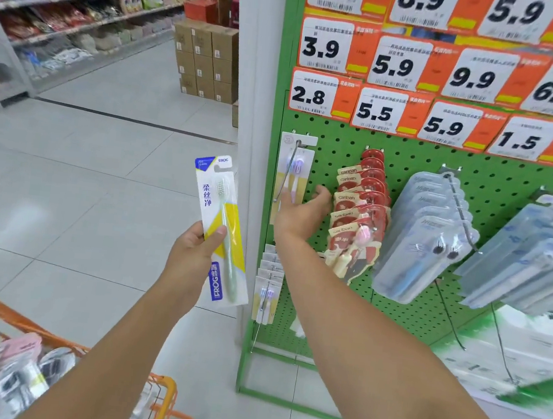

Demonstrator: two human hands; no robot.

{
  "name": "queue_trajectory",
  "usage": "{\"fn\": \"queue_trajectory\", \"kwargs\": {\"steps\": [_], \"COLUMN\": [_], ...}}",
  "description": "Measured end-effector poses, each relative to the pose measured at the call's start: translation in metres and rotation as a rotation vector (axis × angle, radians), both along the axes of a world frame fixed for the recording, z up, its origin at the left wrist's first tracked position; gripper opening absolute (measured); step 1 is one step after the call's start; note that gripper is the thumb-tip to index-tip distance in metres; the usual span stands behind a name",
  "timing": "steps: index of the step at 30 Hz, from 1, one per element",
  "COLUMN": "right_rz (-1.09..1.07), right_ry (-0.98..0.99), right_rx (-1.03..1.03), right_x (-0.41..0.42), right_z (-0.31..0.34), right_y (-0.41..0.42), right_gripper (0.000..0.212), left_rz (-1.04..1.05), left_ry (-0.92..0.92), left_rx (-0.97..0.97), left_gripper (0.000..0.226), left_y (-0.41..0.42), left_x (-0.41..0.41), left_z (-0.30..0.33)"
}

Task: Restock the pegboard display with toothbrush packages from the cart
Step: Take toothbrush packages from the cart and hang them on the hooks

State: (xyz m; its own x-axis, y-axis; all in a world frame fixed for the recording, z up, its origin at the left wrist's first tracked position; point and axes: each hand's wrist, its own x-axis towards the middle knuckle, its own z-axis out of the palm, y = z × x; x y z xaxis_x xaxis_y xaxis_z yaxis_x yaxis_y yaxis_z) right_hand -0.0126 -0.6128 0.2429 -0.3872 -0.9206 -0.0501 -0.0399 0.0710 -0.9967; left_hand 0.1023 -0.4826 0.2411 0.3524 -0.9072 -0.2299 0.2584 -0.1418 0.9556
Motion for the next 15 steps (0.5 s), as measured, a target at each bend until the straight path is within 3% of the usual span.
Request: {"fn": "queue_trajectory", "kwargs": {"steps": [4,9,15], "right_rz": [-0.019,0.028,0.102], "right_ry": [-0.036,0.032,0.016], "right_rx": [-0.013,-0.022,-0.095], "right_x": [0.011,0.006,-0.002], "right_z": [-0.001,-0.007,-0.004], "right_y": [-0.008,-0.013,-0.006], "right_gripper": [0.057,0.021,0.008], "left_rz": [-0.025,-0.023,-0.017], "left_ry": [-0.027,-0.015,0.024], "left_rx": [-0.006,-0.002,0.001], "left_gripper": [0.023,0.022,0.022], "left_y": [0.003,0.006,0.003], "left_x": [0.003,0.000,-0.002], "left_z": [-0.007,-0.012,-0.010]}}
